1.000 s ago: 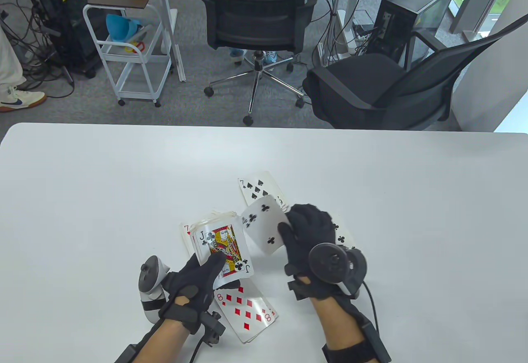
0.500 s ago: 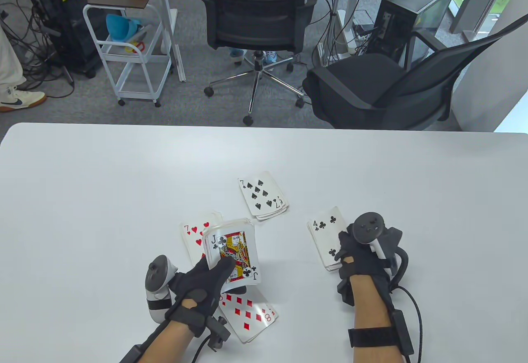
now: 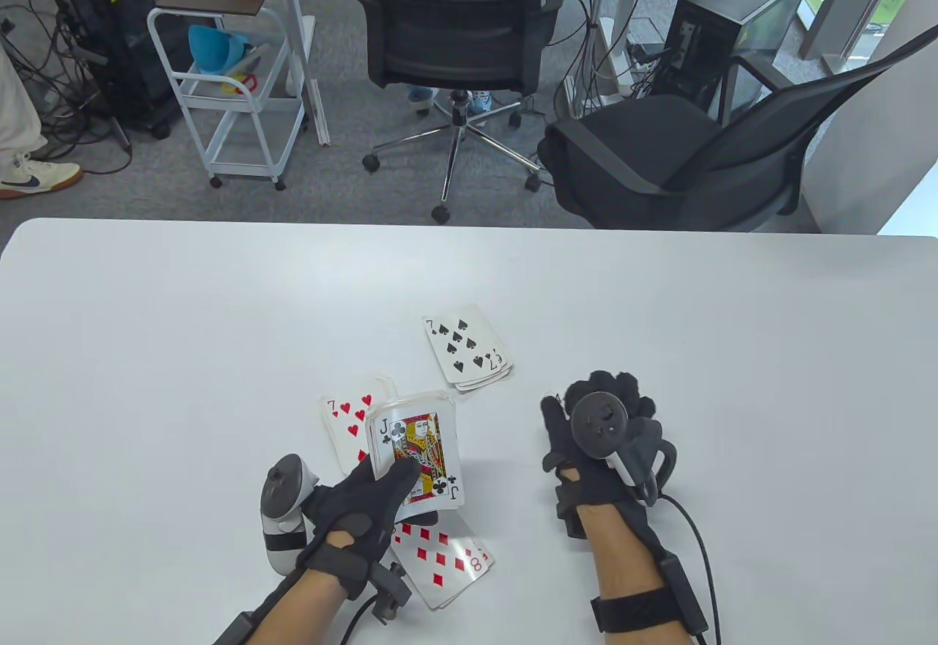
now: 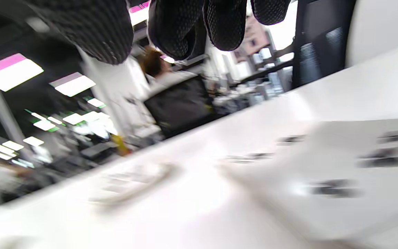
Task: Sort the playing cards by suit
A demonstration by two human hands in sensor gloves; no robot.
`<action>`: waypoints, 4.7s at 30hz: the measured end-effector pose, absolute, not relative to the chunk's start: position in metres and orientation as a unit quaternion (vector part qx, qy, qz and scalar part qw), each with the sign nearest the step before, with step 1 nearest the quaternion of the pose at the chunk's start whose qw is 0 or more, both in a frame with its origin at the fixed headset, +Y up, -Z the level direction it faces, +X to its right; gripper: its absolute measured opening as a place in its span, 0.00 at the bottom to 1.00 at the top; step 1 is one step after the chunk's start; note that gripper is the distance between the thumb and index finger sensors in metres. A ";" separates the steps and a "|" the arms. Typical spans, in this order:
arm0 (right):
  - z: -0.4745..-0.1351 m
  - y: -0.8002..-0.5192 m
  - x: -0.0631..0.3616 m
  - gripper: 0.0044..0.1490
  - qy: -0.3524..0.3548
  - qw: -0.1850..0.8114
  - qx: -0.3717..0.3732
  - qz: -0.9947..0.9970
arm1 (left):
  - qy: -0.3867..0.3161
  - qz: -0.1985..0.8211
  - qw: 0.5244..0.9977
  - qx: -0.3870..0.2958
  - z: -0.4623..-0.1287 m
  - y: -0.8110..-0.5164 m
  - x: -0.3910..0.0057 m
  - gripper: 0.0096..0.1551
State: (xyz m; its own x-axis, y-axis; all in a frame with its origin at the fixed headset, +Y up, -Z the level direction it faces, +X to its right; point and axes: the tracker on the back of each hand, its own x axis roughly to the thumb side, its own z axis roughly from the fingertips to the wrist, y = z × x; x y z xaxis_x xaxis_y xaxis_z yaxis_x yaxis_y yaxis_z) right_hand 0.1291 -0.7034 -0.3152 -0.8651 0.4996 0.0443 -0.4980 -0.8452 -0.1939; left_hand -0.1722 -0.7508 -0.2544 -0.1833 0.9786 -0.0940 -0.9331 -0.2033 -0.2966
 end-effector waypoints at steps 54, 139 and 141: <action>-0.277 -0.686 0.058 0.27 -0.158 0.394 0.170 0.889 | -0.055 0.804 0.586 -0.081 -0.254 -0.751 -0.184 0.32; -0.271 -0.681 0.059 0.27 -0.206 0.355 0.154 0.899 | -0.059 0.801 0.586 -0.102 -0.255 -0.757 -0.181 0.32; -0.275 -0.678 0.068 0.27 -0.210 0.356 0.137 0.900 | -0.057 0.801 0.587 -0.103 -0.255 -0.756 -0.181 0.32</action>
State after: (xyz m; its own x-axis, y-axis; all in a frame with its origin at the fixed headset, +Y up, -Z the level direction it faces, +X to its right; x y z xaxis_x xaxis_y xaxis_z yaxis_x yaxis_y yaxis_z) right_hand 0.0682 -0.6785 -0.2753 -0.7085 0.5838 0.3964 -0.6990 -0.6575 -0.2810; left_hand -0.1813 -0.7565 -0.2552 -0.2885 0.9525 -0.0977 -0.9289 -0.3032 -0.2126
